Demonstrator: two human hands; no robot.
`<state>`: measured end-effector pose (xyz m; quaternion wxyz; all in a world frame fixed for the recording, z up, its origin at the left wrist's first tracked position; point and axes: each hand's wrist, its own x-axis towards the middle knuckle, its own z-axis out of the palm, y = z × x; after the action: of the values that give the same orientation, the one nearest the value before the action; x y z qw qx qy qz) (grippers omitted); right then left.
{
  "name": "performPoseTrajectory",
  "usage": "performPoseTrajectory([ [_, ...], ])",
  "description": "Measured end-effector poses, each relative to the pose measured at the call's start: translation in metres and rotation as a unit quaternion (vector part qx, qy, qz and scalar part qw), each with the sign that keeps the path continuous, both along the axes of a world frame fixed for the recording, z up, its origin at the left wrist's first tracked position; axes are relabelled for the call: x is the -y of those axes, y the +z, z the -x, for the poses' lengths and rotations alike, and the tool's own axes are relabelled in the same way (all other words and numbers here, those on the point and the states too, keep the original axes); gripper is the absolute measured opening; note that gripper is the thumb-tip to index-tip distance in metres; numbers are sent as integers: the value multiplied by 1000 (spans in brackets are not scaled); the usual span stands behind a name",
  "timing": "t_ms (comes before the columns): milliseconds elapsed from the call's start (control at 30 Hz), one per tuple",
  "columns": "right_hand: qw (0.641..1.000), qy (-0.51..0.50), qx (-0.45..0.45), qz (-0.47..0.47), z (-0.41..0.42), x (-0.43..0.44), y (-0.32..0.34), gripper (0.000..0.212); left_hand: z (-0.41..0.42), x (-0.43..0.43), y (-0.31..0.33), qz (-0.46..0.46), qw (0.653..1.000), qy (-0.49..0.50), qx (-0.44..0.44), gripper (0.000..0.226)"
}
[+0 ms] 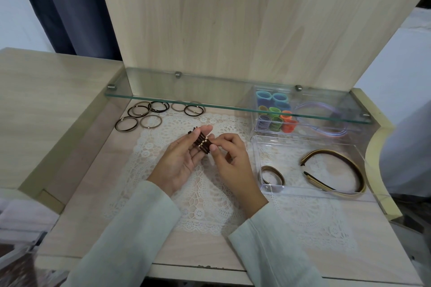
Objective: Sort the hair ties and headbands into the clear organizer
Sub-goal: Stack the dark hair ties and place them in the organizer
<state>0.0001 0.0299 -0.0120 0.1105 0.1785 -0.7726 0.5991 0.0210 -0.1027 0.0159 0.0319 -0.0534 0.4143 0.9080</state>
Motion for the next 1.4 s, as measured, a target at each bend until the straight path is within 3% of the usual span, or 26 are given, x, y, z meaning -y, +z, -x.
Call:
performPoseTrajectory([
  [267,997,49,49,15,-5,0,10,18,1,1,-2,-14,1000,-6,2,32],
  [433,993,69,93,-14,-6,-2,16,12,0,0,-2,15,1000,-13,1,29],
  [600,985,96,141,-19,-13,-3,23,18,-1,-1,0,42,999,-29,-4,32],
  [900,976,107,119,-146,-22,-20,34,14,-17,0,17,89,994,-55,-7,35],
  [1133,984,87,59,-143,-28,-18,43,24,-21,0,51,63,997,-42,15,44],
  [1400,982,93,34,-158,-24,-20,54,33,-16,1,76,146,988,-44,24,49],
])
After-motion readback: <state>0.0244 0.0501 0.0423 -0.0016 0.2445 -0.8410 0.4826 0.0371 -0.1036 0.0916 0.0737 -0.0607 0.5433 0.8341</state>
